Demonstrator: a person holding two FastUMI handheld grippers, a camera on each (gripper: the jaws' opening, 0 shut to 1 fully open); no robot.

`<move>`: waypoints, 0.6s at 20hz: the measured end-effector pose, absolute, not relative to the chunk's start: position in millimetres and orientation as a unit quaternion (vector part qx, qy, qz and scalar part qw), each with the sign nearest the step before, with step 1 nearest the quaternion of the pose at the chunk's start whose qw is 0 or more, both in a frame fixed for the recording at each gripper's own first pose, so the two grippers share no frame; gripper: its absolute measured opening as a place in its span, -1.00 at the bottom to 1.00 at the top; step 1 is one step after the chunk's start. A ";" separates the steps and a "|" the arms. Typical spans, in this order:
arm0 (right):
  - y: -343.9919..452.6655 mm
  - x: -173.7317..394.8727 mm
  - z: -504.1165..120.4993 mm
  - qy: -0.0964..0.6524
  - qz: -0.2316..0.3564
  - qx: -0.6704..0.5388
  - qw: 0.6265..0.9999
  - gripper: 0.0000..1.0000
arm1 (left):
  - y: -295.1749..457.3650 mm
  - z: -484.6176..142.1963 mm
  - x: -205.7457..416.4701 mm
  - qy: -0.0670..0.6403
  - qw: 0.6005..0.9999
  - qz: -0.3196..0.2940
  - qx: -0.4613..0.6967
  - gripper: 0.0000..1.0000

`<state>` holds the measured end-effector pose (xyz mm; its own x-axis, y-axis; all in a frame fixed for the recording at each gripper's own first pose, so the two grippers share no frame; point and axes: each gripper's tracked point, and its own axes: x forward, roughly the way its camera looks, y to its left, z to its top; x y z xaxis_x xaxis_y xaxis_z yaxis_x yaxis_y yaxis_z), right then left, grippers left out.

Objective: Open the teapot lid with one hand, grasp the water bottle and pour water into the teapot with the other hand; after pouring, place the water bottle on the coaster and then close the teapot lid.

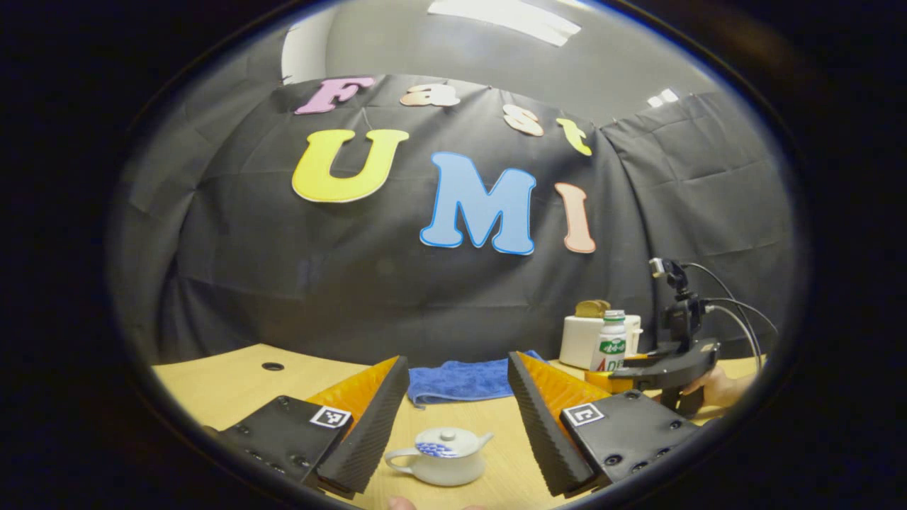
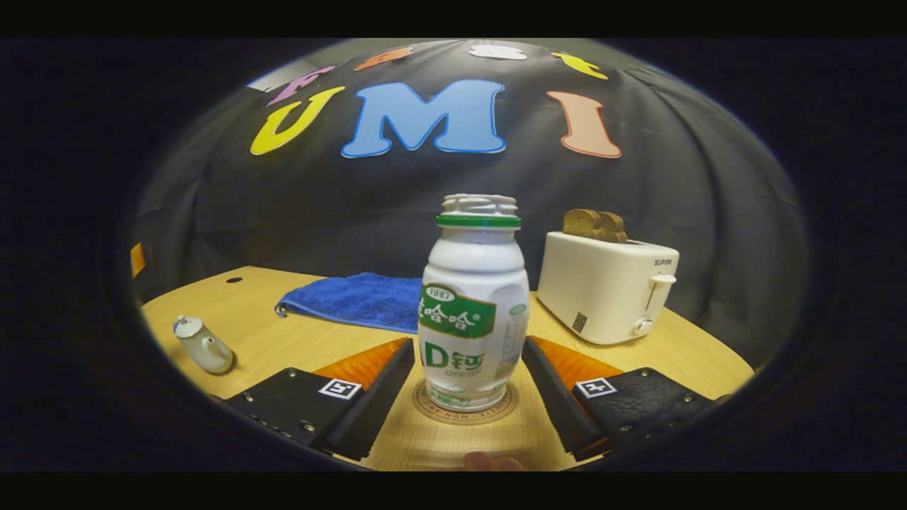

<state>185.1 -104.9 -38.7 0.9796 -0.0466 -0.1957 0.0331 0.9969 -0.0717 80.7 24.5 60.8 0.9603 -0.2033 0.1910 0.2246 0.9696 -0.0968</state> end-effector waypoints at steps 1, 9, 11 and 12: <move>-107.1 171.1 -35.5 0.095 -0.026 -0.035 0.995 0.89 | 26.1 58.7 77.3 -0.086 0.988 -0.105 -0.067 0.87; -65.8 28.6 -1.0 0.018 -0.019 -0.031 0.999 0.90 | -12.3 6.1 16.1 0.015 0.990 -0.106 -0.094 0.96; -52.4 5.3 -10.7 0.018 -0.021 -0.030 0.999 0.89 | -27.4 3.6 -4.5 0.020 0.990 -0.104 -0.094 0.97; -42.9 -3.0 -16.0 0.022 -0.016 -0.023 0.999 0.89 | -30.6 3.8 -13.1 0.018 0.992 -0.093 -0.082 0.96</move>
